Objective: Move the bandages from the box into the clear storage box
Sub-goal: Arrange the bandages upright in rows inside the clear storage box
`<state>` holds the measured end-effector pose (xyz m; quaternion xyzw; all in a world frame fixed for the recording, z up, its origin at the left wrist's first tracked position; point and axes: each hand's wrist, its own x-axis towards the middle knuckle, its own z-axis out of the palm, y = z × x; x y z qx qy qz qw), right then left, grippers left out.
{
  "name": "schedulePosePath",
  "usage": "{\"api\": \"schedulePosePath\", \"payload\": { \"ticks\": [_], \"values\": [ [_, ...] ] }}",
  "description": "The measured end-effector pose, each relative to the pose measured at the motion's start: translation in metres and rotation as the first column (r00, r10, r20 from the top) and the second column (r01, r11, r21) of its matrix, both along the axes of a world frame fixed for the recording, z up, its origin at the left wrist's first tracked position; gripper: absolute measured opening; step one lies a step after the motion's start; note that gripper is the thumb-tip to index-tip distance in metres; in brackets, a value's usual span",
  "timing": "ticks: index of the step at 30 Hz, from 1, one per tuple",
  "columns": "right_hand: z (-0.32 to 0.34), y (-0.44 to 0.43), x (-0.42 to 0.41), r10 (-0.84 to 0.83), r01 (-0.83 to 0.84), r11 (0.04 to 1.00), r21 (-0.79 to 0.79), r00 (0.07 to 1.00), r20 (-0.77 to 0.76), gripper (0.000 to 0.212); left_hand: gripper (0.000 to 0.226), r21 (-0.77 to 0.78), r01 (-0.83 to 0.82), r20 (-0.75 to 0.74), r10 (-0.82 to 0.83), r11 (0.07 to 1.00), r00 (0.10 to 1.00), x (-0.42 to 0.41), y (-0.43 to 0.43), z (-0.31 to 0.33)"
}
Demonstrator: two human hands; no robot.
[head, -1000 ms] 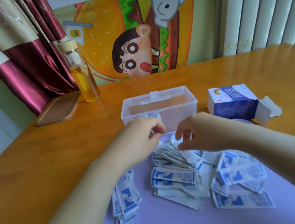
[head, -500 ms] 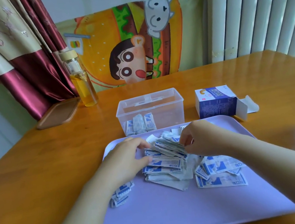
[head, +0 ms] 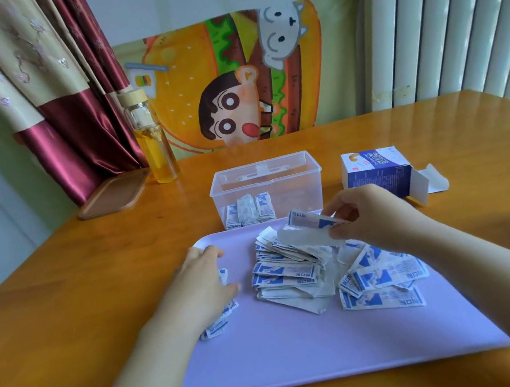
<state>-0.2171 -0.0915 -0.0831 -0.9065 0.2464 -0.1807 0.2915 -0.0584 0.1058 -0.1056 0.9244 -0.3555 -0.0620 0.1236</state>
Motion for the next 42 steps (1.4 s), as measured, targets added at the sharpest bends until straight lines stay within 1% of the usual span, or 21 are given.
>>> {"api": "schedulePosePath", "payload": {
  "ticks": [1,3,5,7,9,11,12,16,18,21,22,24,26,28,32,34,35,37,39,41,42],
  "values": [
    [0.000,0.003,-0.002,0.023,-0.023,1.000,-0.004,1.000,-0.006,0.018,0.063,0.022,0.005,-0.012,-0.004,1.000,1.000,0.000,0.000,-0.001],
    [0.000,0.008,-0.005,0.085,-0.085,0.996,0.001,0.994,-0.067,0.015,0.067,0.054,0.015,-0.018,-0.014,0.998,1.000,-0.001,0.000,-0.003],
    [0.002,0.010,-0.007,0.138,-0.136,0.990,0.026,0.984,-0.114,0.008,0.066,0.055,0.014,-0.020,-0.013,0.998,1.000,-0.001,0.000,-0.003],
    [0.005,0.006,-0.008,0.135,-0.131,0.990,0.050,0.987,-0.085,0.005,0.060,0.016,-0.002,-0.043,0.002,1.000,0.999,-0.001,0.000,-0.001],
    [0.006,0.001,-0.006,0.099,-0.097,0.993,0.064,0.995,-0.025,0.006,0.048,-0.046,-0.016,-0.068,0.012,0.999,0.998,0.000,0.000,0.001],
    [0.004,-0.001,-0.002,0.084,-0.082,0.995,0.052,0.996,-0.026,0.004,0.039,-0.092,-0.019,-0.067,0.012,0.996,0.998,0.001,0.001,0.002],
    [0.003,0.000,0.000,0.093,-0.091,0.995,0.029,0.994,-0.061,0.002,0.037,-0.104,-0.022,-0.060,0.016,0.994,0.998,0.002,0.002,0.002],
    [-0.008,0.008,0.006,0.182,-0.201,0.979,-0.038,0.943,-0.279,0.028,0.040,-0.123,-0.063,-0.058,0.056,0.990,0.997,0.005,0.007,0.003],
    [-0.009,0.011,0.008,0.178,-0.209,0.975,-0.079,0.940,-0.291,0.032,0.042,-0.131,-0.073,-0.053,0.066,0.989,0.996,0.005,0.010,0.005],
    [-0.002,0.013,0.006,0.192,-0.233,0.962,-0.143,0.948,-0.255,0.030,0.046,-0.153,-0.077,-0.058,0.069,0.985,0.996,0.003,0.014,0.007],
    [0.001,0.015,0.004,0.226,-0.273,0.951,-0.145,0.933,-0.279,0.028,0.047,-0.155,-0.077,-0.063,0.068,0.985,0.996,0.002,0.014,0.008],
    [0.004,0.020,0.001,0.277,-0.351,0.927,-0.136,0.881,-0.383,0.029,0.049,-0.148,-0.078,-0.073,0.068,0.986,0.995,0.001,0.014,0.007],
    [0.000,0.024,0.001,0.265,-0.374,0.915,-0.151,0.839,-0.474,0.032,0.050,-0.137,-0.083,-0.079,0.073,0.987,0.994,0.001,0.013,0.007],
    [-0.003,0.024,0.002,0.247,-0.373,0.912,-0.169,0.830,-0.500,0.026,0.051,-0.139,-0.093,-0.083,0.082,0.986,0.993,0.001,0.013,0.007],
    [0.009,0.025,-0.002,0.276,-0.415,0.897,-0.154,0.796,-0.538,0.012,0.051,-0.157,-0.111,-0.094,0.097,0.981,0.991,0.003,0.020,0.005],
    [0.026,0.031,-0.005,0.331,-0.442,0.889,-0.123,0.803,-0.496,0.008,0.049,-0.189,-0.121,-0.118,0.100,0.975,0.988,0.005,0.025,0.004],
    [0.036,0.036,-0.005,0.372,-0.451,0.887,-0.099,0.825,-0.426,0.006,0.048,-0.216,-0.125,-0.126,0.099,0.968,0.987,0.007,0.028,0.004],
    [0.044,0.048,0.006,0.433,-0.456,0.887,-0.071,0.876,-0.213,0.005,0.045,-0.270,-0.140,-0.136,0.106,0.953,0.985,0.012,0.033,0.006],
    [0.037,0.066,0.029,0.459,-0.457,0.881,-0.120,0.888,-0.016,0.009,0.042,-0.334,-0.167,-0.181,0.111,0.928,0.977,0.016,0.037,0.008],
    [0.018,0.086,0.054,0.499,-0.478,0.852,-0.212,0.865,0.056,0.014,0.040,-0.392,-0.210,-0.274,0.104,0.896,0.956,0.016,0.041,0.010],
    [0.005,0.093,0.066,0.527,-0.500,0.830,-0.246,0.848,0.053,0.017,0.039,-0.419,-0.228,-0.327,0.088,0.879,0.941,0.015,0.042,0.011]
  ]
}}
